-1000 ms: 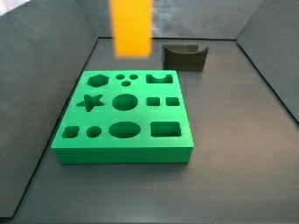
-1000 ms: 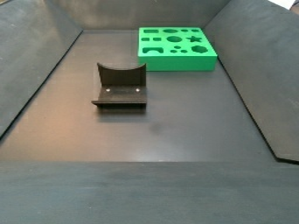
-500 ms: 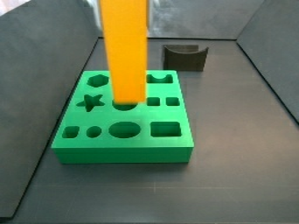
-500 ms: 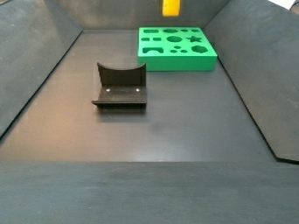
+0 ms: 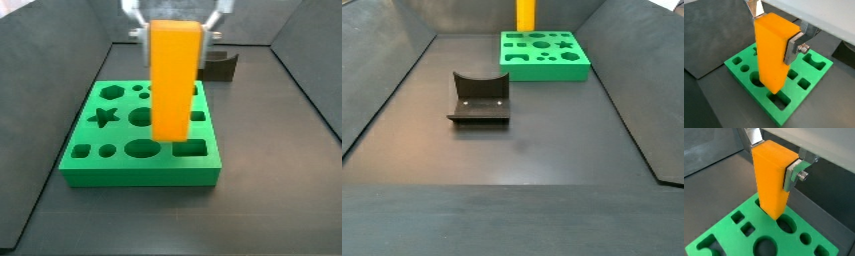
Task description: Insert the rectangle object.
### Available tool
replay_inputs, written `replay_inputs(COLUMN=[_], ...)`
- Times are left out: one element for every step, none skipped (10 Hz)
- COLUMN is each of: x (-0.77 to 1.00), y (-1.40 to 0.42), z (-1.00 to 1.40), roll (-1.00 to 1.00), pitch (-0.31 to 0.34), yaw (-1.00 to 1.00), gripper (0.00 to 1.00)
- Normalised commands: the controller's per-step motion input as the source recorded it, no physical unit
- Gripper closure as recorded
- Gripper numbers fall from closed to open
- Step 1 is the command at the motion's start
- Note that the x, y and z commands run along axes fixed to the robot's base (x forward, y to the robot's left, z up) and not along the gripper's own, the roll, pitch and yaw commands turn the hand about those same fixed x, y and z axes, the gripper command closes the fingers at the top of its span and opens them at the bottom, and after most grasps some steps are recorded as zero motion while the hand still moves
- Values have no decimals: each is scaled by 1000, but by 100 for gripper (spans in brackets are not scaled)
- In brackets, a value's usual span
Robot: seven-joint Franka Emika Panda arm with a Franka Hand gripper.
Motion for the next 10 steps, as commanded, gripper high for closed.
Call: replay_inputs(x=[969,960,971,777,326,0,-69,0,-71,-86], y=[-160,-171,-91,0,131,243,103,0,0,-29], z=[-134,-17,-43,-3,0,0,-129,-189,-251,-249], roll=[0,4,63,114,111,94,87,96,86,53], pitch=[44,20,44,83,100,20,0,0,-6,-23], yaw=[-43,-26,0,0,0,11,11,11,26,49], gripper=[100,100,100,100,100,100,100,100,100,100])
